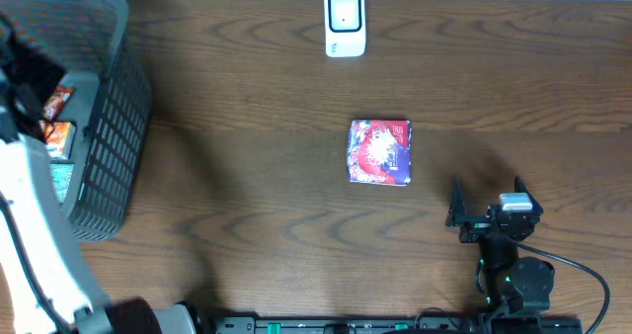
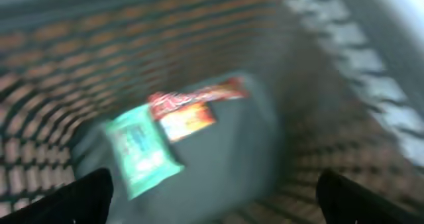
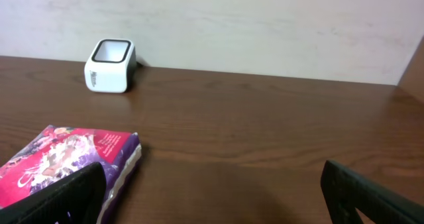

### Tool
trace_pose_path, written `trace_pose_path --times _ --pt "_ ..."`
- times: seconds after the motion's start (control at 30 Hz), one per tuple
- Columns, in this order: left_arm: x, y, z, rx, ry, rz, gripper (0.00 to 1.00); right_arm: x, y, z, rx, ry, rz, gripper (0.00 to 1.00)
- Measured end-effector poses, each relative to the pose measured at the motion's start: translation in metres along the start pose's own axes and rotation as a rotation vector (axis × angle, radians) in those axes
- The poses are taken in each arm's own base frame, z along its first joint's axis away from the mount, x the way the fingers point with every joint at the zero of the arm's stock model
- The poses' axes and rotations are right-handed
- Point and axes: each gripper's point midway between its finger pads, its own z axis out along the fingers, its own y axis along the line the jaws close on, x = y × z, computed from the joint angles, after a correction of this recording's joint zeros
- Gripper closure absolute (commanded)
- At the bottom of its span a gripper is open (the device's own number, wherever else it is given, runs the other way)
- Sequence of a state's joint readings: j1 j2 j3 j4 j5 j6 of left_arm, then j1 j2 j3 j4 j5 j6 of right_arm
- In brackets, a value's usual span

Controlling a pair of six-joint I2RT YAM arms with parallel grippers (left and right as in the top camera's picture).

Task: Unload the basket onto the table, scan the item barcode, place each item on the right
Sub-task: 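Carry the purple-red pack with the left gripper and place it mid-table, then reach the left gripper into the basket and grasp the green wipe pack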

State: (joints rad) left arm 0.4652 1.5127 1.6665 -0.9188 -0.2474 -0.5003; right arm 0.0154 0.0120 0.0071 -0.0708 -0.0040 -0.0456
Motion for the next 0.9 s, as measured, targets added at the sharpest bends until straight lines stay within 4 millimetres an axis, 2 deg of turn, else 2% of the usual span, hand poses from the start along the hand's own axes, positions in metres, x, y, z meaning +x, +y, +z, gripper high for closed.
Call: trace_pose_path --times 0.1,0.17,0.37,0.5,0.73,0.87,0.9 --pt "0.014 0.021 0.038 -0.101 0.088 -0.043 0.02 0.0 0.0 0.0 0.0 0.0 0.0 0.01" --pt "0.031 0.029 0.061 -0.159 0.162 -0.037 0.02 0.0 0.0 0.0 0.0 0.0 0.0 0.01" --pt "0.086 0.039 0.123 -0.288 0.358 0.018 0.02 0.0 0.0 0.0 0.0 0.0 0.0 0.01" --pt "0.121 0.054 0.157 -0.401 0.455 0.03 0.02 0.0 0.0 0.0 0.0 0.0 0.0 0.01" --pt "0.15 0.079 0.195 -0.544 0.498 0.045 0.02 0.0 0.0 0.0 0.0 0.0 0.0 0.01" --pt "0.146 0.087 0.197 -0.571 0.479 0.03 0.03 0.0 0.0 0.0 0.0 0.0 0.0 0.01" --pt "0.144 0.089 0.197 -0.576 0.475 0.026 0.18 0.0 0.0 0.0 0.0 0.0 0.0 0.01"
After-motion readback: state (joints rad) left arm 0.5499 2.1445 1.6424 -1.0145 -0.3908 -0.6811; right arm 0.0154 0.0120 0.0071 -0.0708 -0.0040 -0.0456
